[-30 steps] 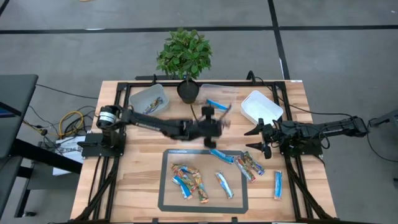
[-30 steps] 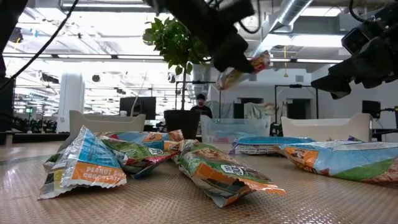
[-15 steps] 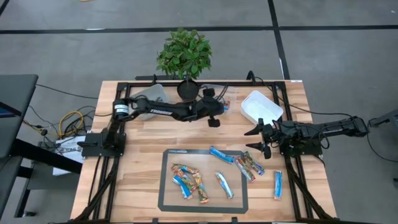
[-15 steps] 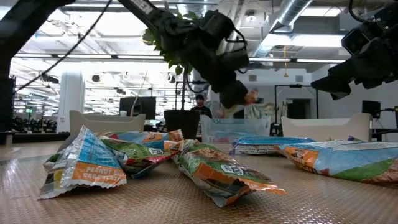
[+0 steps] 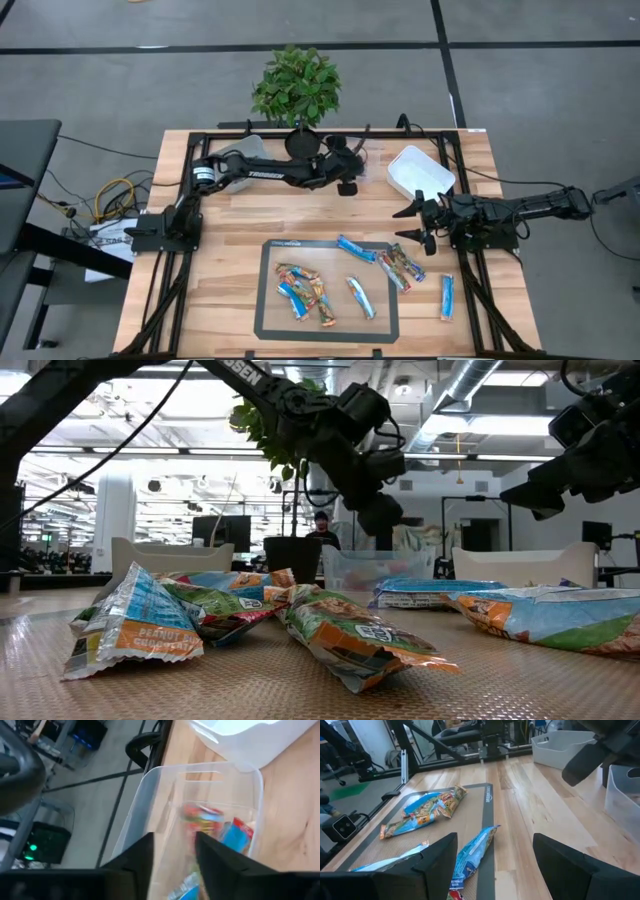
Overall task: Pick and place Granola Bars by type
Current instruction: Put the red granola bar into the transparent bin, then put the blue granola bar into the gray bin
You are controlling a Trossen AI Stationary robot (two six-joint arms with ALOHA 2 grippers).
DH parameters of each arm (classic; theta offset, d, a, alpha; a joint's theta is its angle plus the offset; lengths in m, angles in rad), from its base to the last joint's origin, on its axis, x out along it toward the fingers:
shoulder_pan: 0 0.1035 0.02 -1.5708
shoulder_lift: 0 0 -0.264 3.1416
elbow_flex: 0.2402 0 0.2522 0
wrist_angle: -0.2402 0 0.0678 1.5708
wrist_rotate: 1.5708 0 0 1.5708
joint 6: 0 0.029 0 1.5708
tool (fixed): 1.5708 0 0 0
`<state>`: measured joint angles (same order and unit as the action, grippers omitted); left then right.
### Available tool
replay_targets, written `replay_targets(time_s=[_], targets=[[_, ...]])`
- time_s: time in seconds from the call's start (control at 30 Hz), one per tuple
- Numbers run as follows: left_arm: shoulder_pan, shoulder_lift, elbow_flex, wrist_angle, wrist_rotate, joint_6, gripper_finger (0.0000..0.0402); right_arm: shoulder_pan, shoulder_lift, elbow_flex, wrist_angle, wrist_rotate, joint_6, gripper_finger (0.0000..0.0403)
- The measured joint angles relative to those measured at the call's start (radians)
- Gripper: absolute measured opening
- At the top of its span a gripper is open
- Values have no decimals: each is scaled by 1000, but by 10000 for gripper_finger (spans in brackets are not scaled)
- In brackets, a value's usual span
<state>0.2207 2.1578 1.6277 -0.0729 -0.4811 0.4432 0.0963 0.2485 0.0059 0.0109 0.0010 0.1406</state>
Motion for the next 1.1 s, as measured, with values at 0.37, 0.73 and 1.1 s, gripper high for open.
replay_targets(time_s=[0.37,0.73,1.1], targets=[[-100,-30,1,-86,-13,-38,262,0,0,0,-1,0,0,256],[-356,-109,1,-276,185,-70,238,0,0,0,-2,-1,0,256],[-477,-99,1,-328,298,-180,229,0,0,0,-3,-1,0,256]])
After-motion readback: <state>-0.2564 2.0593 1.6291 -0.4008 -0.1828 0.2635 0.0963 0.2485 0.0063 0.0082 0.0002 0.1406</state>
